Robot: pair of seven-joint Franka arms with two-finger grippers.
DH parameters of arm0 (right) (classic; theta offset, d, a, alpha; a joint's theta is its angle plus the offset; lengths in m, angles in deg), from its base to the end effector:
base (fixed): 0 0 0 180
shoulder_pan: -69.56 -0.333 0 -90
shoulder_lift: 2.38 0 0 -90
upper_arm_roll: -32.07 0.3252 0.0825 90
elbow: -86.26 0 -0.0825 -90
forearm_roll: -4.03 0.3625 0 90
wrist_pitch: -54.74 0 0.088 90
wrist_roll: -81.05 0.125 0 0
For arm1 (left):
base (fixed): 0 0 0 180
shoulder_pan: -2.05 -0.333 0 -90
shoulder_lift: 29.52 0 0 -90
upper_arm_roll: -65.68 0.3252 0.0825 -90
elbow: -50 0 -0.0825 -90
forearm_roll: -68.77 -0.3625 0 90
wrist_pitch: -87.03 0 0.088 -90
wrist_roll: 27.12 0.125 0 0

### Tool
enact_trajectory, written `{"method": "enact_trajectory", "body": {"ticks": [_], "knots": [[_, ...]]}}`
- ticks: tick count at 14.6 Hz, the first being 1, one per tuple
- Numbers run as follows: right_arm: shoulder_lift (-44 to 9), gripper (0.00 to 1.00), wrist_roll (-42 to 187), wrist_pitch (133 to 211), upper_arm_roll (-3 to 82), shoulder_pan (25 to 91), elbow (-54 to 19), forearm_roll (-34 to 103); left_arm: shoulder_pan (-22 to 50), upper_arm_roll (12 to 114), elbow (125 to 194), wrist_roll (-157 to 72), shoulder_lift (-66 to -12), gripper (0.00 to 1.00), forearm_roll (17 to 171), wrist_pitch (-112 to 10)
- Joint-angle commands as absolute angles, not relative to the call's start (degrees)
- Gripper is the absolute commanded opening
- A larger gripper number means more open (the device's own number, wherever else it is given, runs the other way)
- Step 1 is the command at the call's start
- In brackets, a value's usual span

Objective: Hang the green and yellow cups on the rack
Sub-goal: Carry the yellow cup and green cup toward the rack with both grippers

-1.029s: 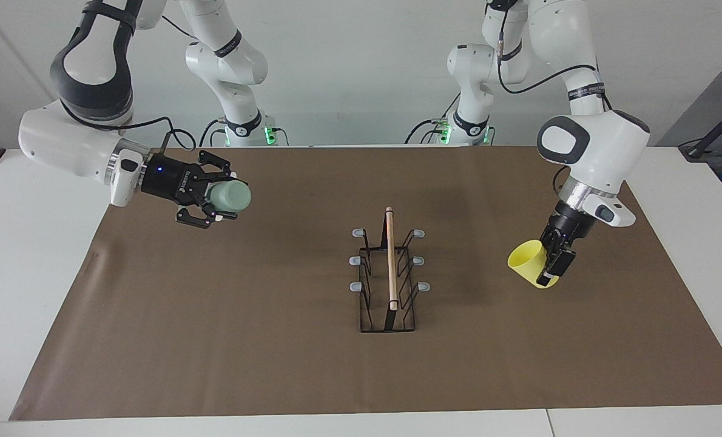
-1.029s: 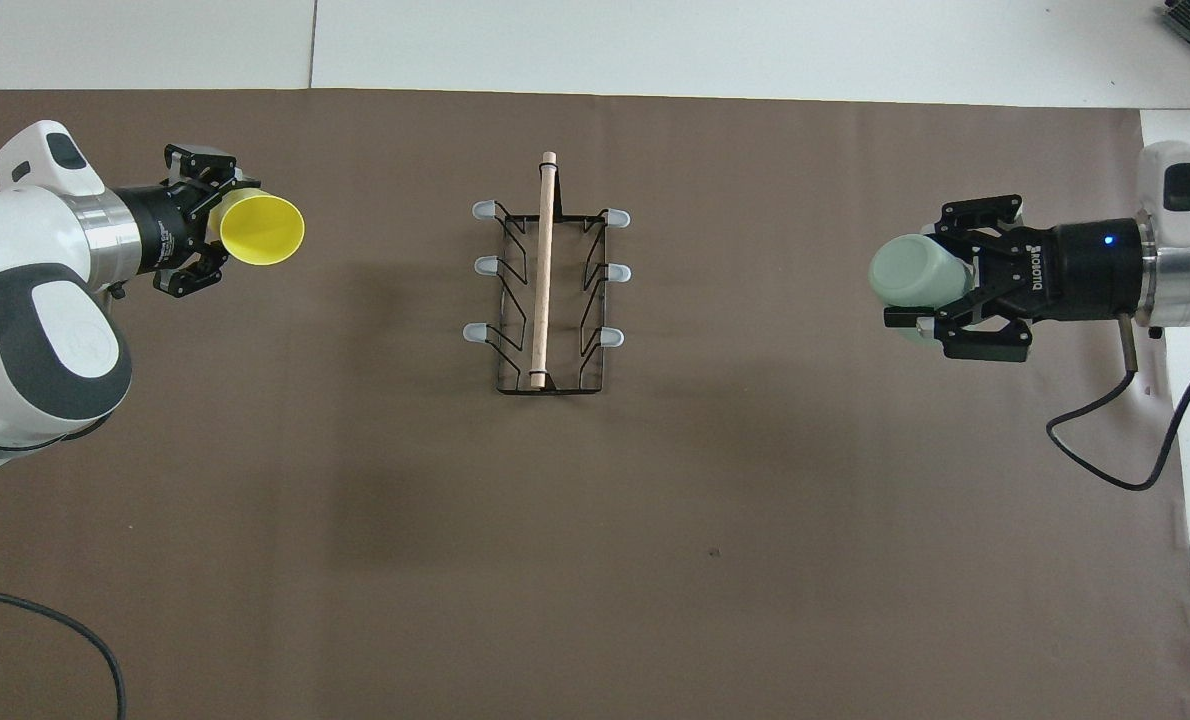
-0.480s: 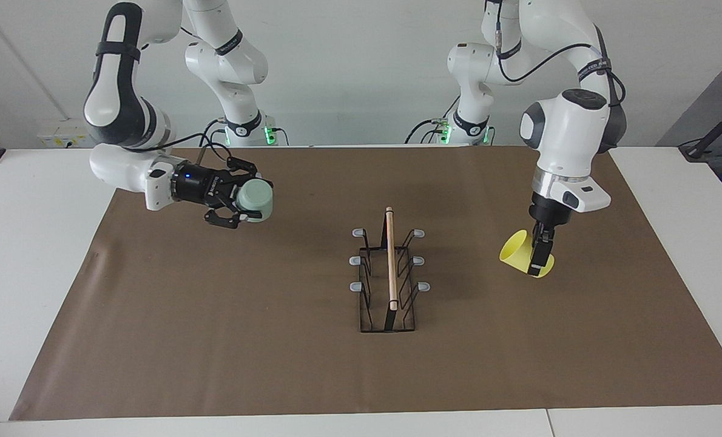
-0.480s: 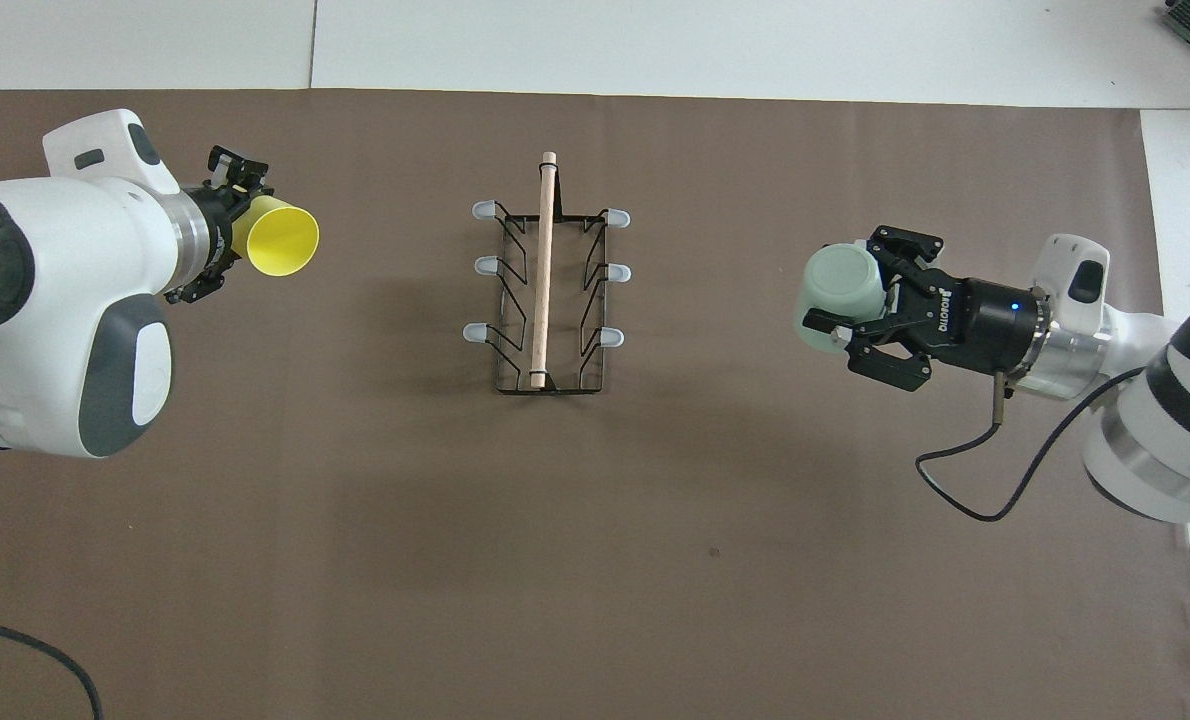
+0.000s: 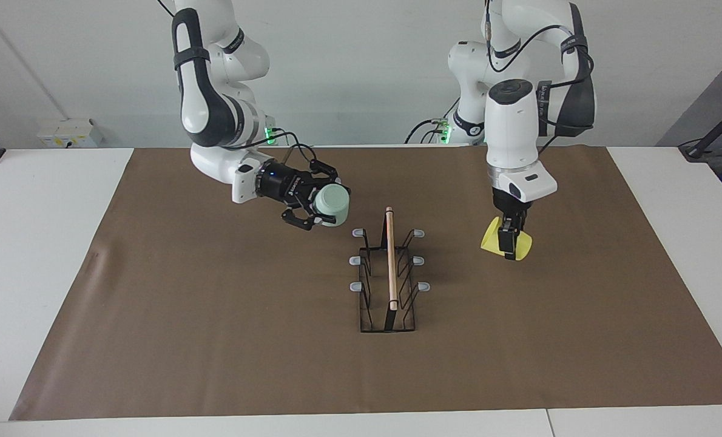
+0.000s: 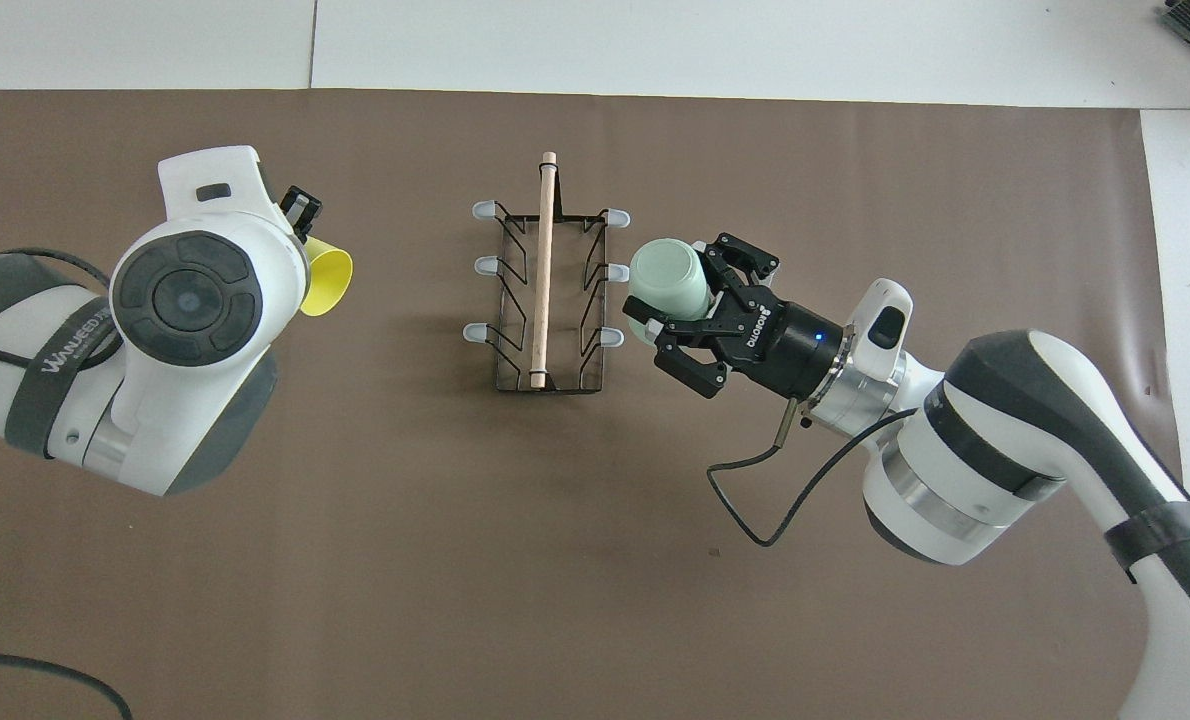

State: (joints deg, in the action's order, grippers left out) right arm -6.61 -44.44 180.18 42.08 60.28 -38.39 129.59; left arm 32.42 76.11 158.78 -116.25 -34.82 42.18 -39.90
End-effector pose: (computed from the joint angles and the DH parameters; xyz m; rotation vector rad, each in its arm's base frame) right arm 0.5257 0.2263 0.4216 -1.6101 -0.6677 -1.3885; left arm 0.5629 -0.1849 0.4801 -2.6542 -1.3896 -0.7119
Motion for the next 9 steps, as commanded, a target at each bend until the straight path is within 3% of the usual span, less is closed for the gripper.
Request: {"method": "enact_trajectory", "body": {"ticks": [1, 9], "knots": [[-7.57, 0.00, -48.32, 182.00, 41.82, 59.81, -38.81, 132.17, 35.44, 76.76, 157.84, -119.57, -33.83, 0.00, 38.45, -34.88], [-15.83, 0.00, -63.00, 179.46, 41.73, 53.83, -38.72, 147.47, 41.86, 76.67, 158.19, -126.78, -32.77, 0.00, 26.87, -29.16]]}}
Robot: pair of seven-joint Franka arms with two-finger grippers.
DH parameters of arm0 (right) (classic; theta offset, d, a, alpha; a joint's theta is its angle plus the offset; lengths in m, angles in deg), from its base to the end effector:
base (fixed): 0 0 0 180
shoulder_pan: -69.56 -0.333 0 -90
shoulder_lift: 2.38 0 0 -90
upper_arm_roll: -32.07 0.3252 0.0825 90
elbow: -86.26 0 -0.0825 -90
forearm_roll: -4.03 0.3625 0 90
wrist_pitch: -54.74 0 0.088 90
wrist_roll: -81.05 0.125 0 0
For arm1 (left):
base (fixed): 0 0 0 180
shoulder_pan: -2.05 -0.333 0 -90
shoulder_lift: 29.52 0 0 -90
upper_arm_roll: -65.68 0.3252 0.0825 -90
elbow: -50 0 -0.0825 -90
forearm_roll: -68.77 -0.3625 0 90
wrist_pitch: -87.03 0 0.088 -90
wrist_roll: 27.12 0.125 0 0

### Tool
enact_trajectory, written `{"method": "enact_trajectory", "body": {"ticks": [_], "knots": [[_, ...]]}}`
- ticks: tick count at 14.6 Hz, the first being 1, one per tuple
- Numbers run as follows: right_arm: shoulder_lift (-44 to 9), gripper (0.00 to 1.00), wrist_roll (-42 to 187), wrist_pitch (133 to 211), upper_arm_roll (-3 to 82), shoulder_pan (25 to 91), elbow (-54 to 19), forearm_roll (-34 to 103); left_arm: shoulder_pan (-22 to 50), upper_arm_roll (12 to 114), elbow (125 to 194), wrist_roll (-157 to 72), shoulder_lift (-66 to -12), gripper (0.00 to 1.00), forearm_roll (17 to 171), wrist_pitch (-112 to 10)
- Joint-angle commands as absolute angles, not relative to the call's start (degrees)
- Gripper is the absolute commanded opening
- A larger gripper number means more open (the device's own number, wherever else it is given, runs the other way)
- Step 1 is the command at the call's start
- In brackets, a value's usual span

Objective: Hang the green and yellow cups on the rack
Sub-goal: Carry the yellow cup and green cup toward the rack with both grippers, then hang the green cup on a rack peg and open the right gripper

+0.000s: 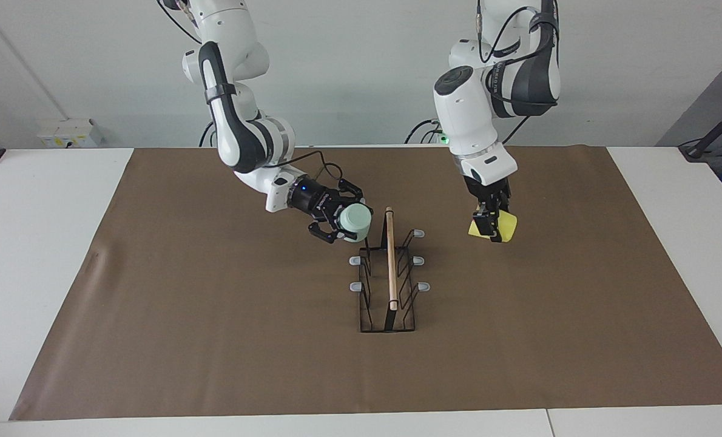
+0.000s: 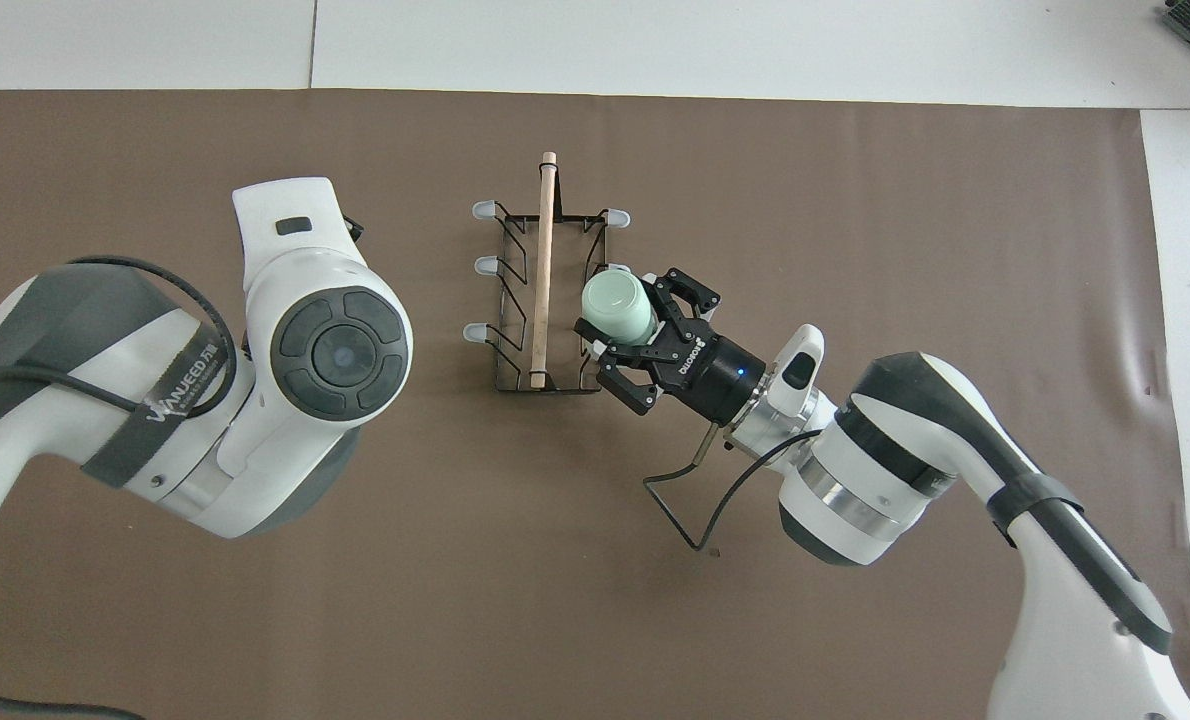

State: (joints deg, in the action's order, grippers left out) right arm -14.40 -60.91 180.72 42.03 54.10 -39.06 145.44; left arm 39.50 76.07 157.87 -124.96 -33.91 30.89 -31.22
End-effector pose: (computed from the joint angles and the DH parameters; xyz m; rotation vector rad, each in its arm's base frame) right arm 0.5129 0.2750 0.3459 -1.6542 -0.6148 -1.4689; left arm 0.5343 -0.2285 0.4895 -2.5159 -1.2823 -0.8562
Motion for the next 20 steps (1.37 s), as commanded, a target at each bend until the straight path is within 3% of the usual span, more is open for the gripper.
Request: {"method": "enact_trajectory", "body": {"ticks": [1, 5, 9, 12, 17, 18, 19, 20], "knots": [[-15.83, 0.00, -63.09, 179.63, 41.73, 53.83, -38.90, 147.38, 42.56, 76.67, 158.28, -126.78, -32.77, 0.00, 24.76, -29.07], [-16.36, 0.00, -63.44, 179.20, 41.73, 53.66, -39.42, 147.38, 45.90, 76.58, 158.37, -126.70, -33.03, 0.00, 21.05, -27.93], [-18.81, 0.00, -69.58, 173.15, 41.73, 53.92, -43.02, 148.25, 50.20, 76.49, 158.28, -127.04, -34.70, 0.00, 18.85, -28.19], [-19.35, 0.00, -72.14, 170.15, 41.73, 53.74, -46.27, 150.36, 52.66, 76.49, 157.67, -135.81, -39.00, 0.00, 12.80, -28.63], [-18.82, 0.00, -72.49, 168.82, 41.82, 53.83, -48.31, 150.72, 54.50, 76.49, 158.45, -137.58, -38.66, 0.00, 12.08, -27.67], [-18.91, 0.40, -72.49, 169.43, 41.74, 53.83, -47.95, 150.72, 55.56, 76.58, 159.42, -139.68, -38.57, 0.00, 11.38, -27.40], [-18.91, 0.99, -72.41, 169.61, 41.73, 53.83, -47.86, 150.63, 55.57, 76.50, 159.08, -140.57, -39.27, 0.00, 10.25, -27.40], [-18.91, 1.00, -72.41, 169.88, 41.73, 53.83, -47.86, 150.63, 55.57, 76.49, 159.16, -140.76, -39.27, 0.00, 10.06, -27.14]]}}
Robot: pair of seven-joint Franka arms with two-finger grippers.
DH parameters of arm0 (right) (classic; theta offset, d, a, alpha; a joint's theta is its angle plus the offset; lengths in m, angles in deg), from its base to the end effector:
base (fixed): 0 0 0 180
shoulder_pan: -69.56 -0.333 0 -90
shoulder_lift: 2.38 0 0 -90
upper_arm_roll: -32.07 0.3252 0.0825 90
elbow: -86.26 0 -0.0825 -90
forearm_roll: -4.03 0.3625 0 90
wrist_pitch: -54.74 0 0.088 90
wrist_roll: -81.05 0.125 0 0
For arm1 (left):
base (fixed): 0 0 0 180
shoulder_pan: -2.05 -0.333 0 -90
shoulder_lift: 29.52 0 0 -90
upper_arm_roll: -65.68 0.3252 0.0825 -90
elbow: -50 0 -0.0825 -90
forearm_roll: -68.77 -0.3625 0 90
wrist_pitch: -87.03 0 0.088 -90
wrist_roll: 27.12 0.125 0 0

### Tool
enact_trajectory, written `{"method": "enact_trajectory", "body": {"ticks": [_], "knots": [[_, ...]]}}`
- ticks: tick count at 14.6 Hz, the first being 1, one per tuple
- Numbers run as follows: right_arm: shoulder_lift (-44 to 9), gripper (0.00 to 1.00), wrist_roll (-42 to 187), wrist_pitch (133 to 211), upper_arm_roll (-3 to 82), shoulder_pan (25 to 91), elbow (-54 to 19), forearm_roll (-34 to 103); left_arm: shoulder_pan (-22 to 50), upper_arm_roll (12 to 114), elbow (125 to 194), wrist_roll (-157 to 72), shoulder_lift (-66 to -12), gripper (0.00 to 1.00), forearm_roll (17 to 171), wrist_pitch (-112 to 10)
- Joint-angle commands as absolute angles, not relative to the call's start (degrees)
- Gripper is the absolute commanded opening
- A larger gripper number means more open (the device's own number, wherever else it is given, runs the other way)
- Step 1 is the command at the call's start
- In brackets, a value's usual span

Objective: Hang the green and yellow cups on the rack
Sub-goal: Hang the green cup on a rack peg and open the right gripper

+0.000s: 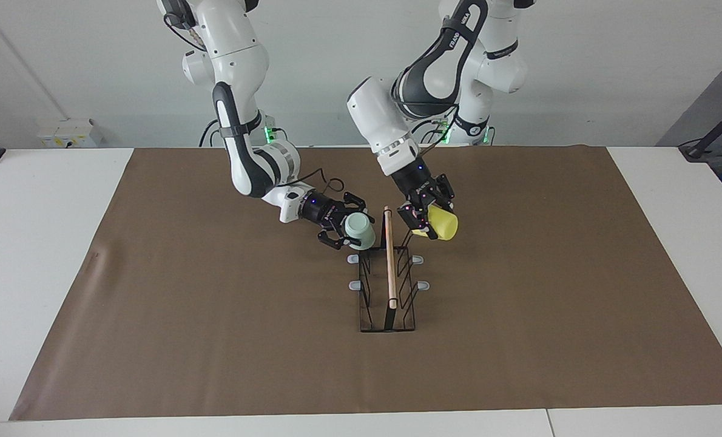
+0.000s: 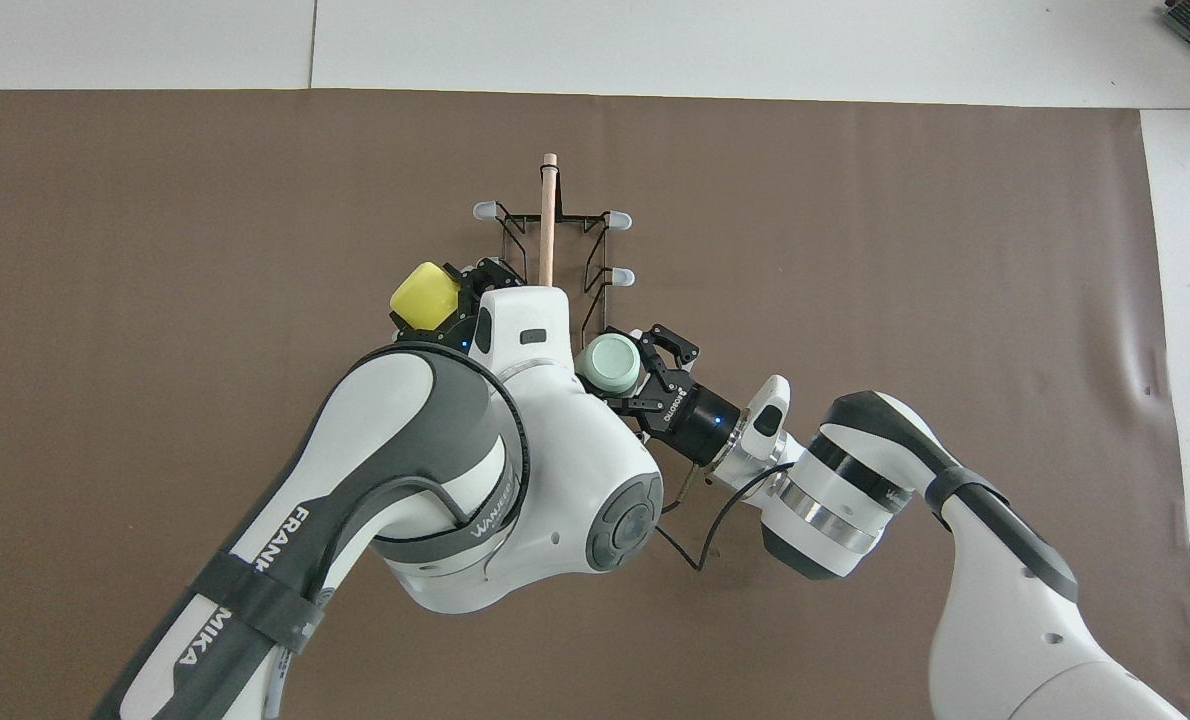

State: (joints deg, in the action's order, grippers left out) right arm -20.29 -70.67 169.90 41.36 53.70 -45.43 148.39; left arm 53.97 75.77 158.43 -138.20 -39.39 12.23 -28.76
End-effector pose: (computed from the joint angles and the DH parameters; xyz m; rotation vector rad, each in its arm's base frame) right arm 0.4831 0.2745 0.2672 -1.6255 -0.6412 -1.4830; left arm 0.4803 -0.3532 0.4440 -2.4561 -0.9312 -1.2209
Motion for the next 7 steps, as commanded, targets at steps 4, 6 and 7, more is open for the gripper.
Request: {"method": "enact_trajectory", "body": {"ticks": [4, 6, 7], "knots": [[-19.26, 1.00, -71.97, 173.73, 41.73, 53.74, -45.85, 149.67, 55.66, 76.58, 159.95, -140.93, -38.92, 0.00, 9.80, -26.00], [-17.60, 1.00, -71.70, 177.24, 41.65, 54.18, -45.49, 146.35, 55.66, 76.49, 160.13, -140.93, -38.66, 0.00, 9.36, -25.21], [-16.02, 1.00, -71.44, 180.65, 41.65, 54.88, -45.40, 142.93, 55.66, 76.58, 160.48, -140.93, -38.66, 0.00, 8.57, -24.77]]}}
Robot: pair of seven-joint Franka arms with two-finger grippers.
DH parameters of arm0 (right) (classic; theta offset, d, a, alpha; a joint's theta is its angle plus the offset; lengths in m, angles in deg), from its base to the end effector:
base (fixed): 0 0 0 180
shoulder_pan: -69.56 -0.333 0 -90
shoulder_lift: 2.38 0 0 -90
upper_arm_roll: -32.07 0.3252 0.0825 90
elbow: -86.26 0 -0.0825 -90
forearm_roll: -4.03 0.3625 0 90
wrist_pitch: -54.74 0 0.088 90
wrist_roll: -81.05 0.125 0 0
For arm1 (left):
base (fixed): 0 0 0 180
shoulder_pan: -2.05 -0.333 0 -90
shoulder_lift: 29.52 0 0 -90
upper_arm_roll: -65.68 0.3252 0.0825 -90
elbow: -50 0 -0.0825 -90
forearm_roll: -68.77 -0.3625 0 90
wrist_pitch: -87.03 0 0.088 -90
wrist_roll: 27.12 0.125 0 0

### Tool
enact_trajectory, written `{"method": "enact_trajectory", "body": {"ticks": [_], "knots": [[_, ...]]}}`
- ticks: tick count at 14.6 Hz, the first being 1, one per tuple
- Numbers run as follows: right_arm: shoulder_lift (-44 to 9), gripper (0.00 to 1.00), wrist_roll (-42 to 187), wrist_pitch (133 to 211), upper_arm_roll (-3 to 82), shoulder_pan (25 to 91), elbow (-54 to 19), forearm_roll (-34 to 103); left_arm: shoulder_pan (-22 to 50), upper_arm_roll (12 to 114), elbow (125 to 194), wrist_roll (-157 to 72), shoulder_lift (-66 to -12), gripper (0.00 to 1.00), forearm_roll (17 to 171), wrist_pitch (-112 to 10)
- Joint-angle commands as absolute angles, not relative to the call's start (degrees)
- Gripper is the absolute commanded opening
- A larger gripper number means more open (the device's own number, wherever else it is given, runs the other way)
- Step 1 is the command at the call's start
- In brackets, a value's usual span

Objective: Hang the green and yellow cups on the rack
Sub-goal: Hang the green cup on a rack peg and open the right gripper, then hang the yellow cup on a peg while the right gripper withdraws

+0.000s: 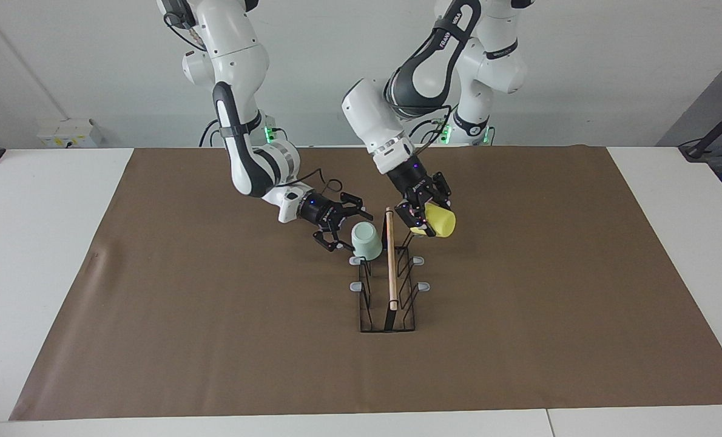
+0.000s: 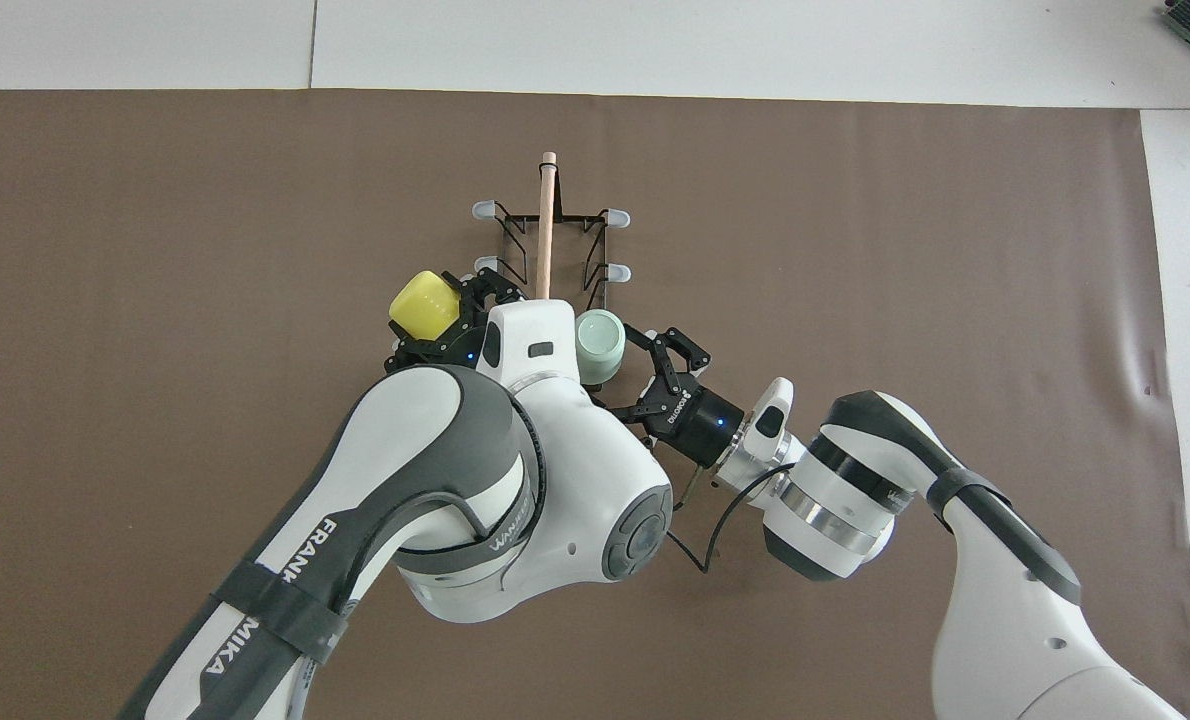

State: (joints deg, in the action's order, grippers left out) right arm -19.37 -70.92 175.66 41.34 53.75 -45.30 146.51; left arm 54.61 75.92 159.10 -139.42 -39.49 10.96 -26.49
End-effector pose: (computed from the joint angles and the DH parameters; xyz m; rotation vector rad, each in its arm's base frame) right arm 0.4813 0.2664 0.2640 -1.7112 -0.7058 -1.4509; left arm 0.4768 -0.3496 0.4381 -2.4062 -0.9299 -1.2316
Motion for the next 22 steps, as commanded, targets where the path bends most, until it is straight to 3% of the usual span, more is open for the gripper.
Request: {"method": "enact_trajectory", "body": {"ticks": [1, 3, 6, 11, 15, 22], "knots": [[-13.74, 1.00, -70.92, 184.69, 41.65, 55.75, -45.40, 139.85, 55.66, 76.50, 160.57, -140.93, -38.57, 0.00, 8.13, -24.42], [-10.74, 1.00, -68.20, 189.20, 41.65, 56.82, -45.40, 134.75, 55.66, 76.49, 160.66, -141.28, -39.53, 0.00, 8.04, -24.85], [-10.29, 1.00, -67.48, 189.57, 40.77, 57.69, -44.18, 128.96, 56.27, 76.49, 160.04, -143.22, -40.77, 0.00, 7.16, -24.41], [-10.82, 1.00, -63.10, 188.60, 41.12, 69.98, -37.42, 98.57, 56.72, 76.58, 157.94, -144.27, -44.02, 0.00, 7.16, -23.63], [-11.35, 1.00, -61.16, 185.88, 41.03, 75.70, -33.55, 84.31, 55.75, 76.67, 152.75, -143.57, -45.42, 0.00, 7.07, -20.28], [-13.19, 1.00, -58.43, 181.75, 41.03, 80.89, -27.13, 72.07, 54.61, 76.85, 155.47, -143.75, -45.60, 0.00, 5.14, -22.21]]}}
